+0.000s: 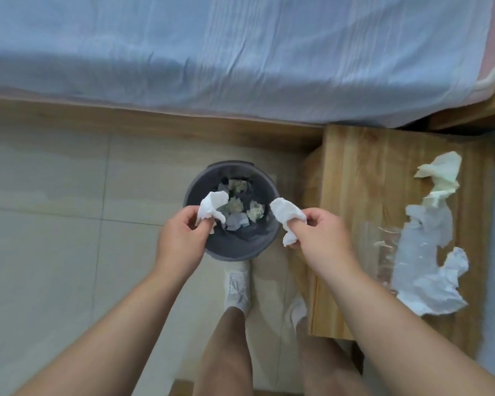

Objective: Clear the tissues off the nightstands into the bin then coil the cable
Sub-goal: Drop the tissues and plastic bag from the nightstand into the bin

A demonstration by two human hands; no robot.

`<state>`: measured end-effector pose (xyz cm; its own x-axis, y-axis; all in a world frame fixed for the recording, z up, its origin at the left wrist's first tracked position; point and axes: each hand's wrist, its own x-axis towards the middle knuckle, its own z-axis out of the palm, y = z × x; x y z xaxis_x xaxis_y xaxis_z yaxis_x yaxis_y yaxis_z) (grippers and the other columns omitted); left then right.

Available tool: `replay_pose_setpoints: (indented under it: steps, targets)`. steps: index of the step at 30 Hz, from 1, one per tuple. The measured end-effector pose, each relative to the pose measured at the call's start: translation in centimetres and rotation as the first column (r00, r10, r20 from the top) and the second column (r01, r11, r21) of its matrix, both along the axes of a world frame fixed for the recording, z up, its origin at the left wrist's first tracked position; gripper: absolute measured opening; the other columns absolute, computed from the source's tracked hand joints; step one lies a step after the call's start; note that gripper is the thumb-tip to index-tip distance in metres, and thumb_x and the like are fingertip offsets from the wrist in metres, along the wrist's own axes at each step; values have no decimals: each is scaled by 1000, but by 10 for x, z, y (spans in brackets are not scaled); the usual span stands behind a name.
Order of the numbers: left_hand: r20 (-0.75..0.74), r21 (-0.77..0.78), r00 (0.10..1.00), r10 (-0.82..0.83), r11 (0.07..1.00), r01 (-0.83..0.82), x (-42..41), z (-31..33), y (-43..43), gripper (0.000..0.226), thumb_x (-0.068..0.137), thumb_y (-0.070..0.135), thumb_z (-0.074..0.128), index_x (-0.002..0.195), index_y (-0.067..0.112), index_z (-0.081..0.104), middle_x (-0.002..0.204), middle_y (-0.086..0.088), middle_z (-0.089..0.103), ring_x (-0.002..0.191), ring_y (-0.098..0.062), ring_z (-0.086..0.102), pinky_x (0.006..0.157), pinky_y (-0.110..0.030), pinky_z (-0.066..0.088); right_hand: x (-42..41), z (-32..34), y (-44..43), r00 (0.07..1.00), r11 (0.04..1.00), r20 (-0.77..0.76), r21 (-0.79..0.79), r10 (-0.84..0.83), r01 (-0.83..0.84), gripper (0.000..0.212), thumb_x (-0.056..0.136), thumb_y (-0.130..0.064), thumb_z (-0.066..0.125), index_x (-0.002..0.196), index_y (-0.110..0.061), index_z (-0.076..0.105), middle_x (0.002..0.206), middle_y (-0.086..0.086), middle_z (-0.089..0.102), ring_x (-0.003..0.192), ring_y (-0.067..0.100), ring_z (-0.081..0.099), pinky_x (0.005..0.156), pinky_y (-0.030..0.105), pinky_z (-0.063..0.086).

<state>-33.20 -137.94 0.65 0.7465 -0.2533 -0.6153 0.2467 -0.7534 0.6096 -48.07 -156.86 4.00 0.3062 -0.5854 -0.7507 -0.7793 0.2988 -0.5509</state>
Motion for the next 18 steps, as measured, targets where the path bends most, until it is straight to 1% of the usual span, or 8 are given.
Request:
replay_pose_setpoints:
  steps: [3,5,7,9,10,12,15,18]
  targets:
    - [-76,92,997,10,996,-3,1,-20,28,15,97,37,70,85,30,73,74,6,74,71,-17,66,61,-33,45,16,-28,23,992,996,-94,58,79,-74,15,89,-26,66,85,-13,73,84,14,78,74,35,70,64,34,49]
    - [-124,107,992,19,994,-5,-1,-32,40,13,96,35,71,85,28,72,77,4,74,76,-23,69,65,-35,47,22,-46,33,982,990,-135,64,132,-124,12,89,-19,63,87,-16,74,84,10,78,80,33,74,74,41,59]
    - [-156,106,987,32,994,-15,-2,-41,45,11,96,32,71,86,27,73,80,1,75,80,-28,72,68,-38,52,27,-61,39,980,988,-142,83,141,-130,17,88,-14,60,93,-20,76,89,4,79,86,30,76,86,48,62]
    - [-192,93,980,57,995,-40,-1,-46,45,5,95,29,72,93,26,75,87,-1,78,87,-30,75,76,-45,60,32,-72,41,985,990,-138,107,108,-93,31,90,-17,62,119,-19,74,104,0,77,95,26,75,93,49,61]
    - [-218,79,973,78,995,-62,-1,-49,45,6,95,26,72,100,24,76,93,-1,79,90,-29,76,79,-46,63,34,-76,42,987,991,-137,118,83,-67,42,91,-19,64,132,-18,69,112,-1,74,99,24,73,96,48,60]
    - [-266,66,959,101,994,-86,0,-53,44,23,96,24,74,119,20,74,107,0,78,93,-23,77,75,-40,65,37,-81,43,991,990,-127,142,44,-26,52,92,-22,66,144,-20,59,122,-2,66,97,19,69,97,46,60]
    - [-315,86,941,121,991,-99,2,-55,46,43,96,26,76,137,20,64,123,-4,72,97,-20,75,73,-34,62,36,-79,42,995,986,-100,167,21,-5,54,95,-26,66,147,-23,55,137,-1,62,103,15,66,95,43,61]
    - [-259,125,965,47,992,-15,1,-51,46,29,95,26,76,123,24,68,121,0,73,100,-22,75,87,-45,64,28,-71,39,997,988,-83,156,5,8,50,95,-27,66,144,-22,58,136,-1,65,115,18,65,103,46,57]
